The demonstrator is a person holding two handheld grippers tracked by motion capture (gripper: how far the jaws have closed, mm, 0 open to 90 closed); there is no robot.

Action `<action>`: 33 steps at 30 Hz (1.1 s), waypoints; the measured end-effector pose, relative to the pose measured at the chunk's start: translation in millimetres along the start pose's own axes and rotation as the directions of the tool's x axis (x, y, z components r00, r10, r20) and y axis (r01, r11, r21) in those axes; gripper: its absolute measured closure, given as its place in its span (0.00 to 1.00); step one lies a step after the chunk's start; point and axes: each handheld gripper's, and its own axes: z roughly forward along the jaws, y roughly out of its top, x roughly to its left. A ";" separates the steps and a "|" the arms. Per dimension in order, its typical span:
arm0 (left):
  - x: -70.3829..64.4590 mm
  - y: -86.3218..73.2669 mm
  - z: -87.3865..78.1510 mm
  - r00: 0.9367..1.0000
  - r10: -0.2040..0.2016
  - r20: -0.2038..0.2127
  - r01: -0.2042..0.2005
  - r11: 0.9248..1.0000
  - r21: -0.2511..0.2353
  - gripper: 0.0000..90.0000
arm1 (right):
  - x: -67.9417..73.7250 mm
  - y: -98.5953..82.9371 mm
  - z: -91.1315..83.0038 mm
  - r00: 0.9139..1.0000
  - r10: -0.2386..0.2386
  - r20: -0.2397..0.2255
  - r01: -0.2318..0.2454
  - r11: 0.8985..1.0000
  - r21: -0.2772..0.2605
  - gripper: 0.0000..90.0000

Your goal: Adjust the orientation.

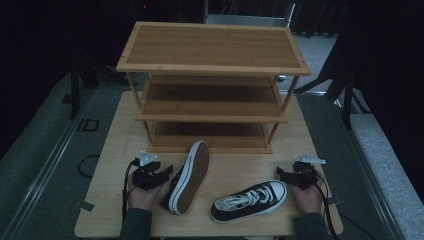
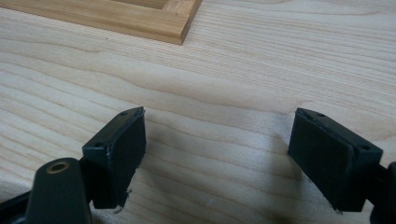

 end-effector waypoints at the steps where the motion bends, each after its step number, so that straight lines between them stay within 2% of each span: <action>1: 0.0 0.0 0.0 1.000 0.000 0.000 0.000 1.000 0.000 0.52 | 0.0 0.0 0.0 1.000 0.000 0.000 0.000 1.000 0.000 0.21; 14: -9.3 0.5 3.3 0.998 0.023 0.054 -0.024 1.000 0.016 0.55 | 0.0 0.0 0.0 1.000 0.000 0.000 0.000 1.000 0.000 0.21; 16: -11.1 1.0 3.1 0.997 0.030 0.066 -0.031 0.999 0.017 0.56 | 0.0 0.0 0.0 1.000 0.000 0.000 0.000 1.000 0.000 0.21; 20: -11.5 1.4 2.3 0.995 0.020 0.102 -0.021 1.000 0.011 0.59 | 0.0 0.0 0.0 1.000 0.000 0.000 0.000 1.000 0.000 0.21; 28: -19.6 4.0 1.1 0.992 0.057 0.115 -0.058 0.998 0.009 0.63 | 0.0 0.0 0.0 1.000 0.000 0.000 0.000 1.000 0.000 0.21; 33: -23.0 5.6 -0.2 0.988 0.058 0.142 -0.058 0.998 0.000 0.64 | 0.0 0.1 0.1 1.000 -0.001 -0.001 0.001 1.000 0.000 0.21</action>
